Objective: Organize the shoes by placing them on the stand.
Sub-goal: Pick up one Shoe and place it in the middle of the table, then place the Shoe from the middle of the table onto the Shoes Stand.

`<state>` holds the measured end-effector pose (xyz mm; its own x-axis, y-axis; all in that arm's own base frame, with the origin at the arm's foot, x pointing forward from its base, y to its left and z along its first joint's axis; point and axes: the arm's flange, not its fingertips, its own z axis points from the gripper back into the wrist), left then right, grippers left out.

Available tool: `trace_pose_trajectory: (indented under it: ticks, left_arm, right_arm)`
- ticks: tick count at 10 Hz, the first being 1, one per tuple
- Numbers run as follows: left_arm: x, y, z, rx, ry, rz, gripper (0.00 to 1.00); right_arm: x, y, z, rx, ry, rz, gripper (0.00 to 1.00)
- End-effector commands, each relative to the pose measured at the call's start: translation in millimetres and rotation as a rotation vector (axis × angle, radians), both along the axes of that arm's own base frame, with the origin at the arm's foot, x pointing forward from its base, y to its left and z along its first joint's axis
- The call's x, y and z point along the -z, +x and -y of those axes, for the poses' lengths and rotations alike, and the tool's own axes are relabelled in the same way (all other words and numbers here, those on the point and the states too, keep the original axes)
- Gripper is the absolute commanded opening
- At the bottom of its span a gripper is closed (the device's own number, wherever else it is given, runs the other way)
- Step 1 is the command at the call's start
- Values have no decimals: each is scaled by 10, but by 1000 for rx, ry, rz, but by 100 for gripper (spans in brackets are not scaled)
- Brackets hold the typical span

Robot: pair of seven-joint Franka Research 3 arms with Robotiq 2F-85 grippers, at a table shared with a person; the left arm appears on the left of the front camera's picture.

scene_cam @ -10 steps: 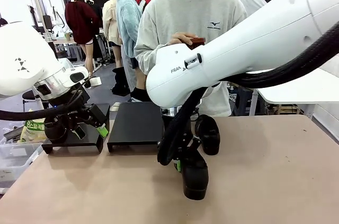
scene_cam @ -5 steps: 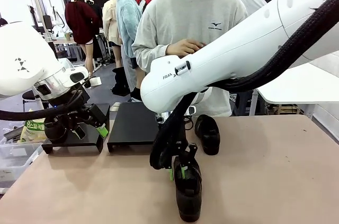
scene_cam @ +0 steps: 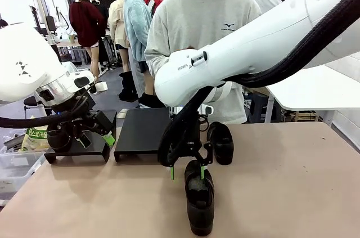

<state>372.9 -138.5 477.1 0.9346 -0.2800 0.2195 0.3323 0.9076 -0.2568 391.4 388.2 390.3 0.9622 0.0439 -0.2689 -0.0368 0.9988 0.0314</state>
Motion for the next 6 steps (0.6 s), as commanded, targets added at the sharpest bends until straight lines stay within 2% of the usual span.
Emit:
trace_pose_trajectory:
  ticks: [1, 2, 3, 6]
  left_arm:
    - [25, -3, -19, 5, -6, 16, 100]
    - [25, -3, -19, 5, -6, 16, 100]
    - [25, -3, -19, 5, -6, 16, 100]
    - [25, -3, -19, 5, -6, 16, 100]
  right_arm:
    - [-103, -164, 147, 16, 38, 48, 100]
    - [-182, -170, 170, 21, 10, 3, 100]
    - [-100, -34, 33, 7, 10, 19, 100]
    - [-100, -34, 33, 7, 10, 19, 100]
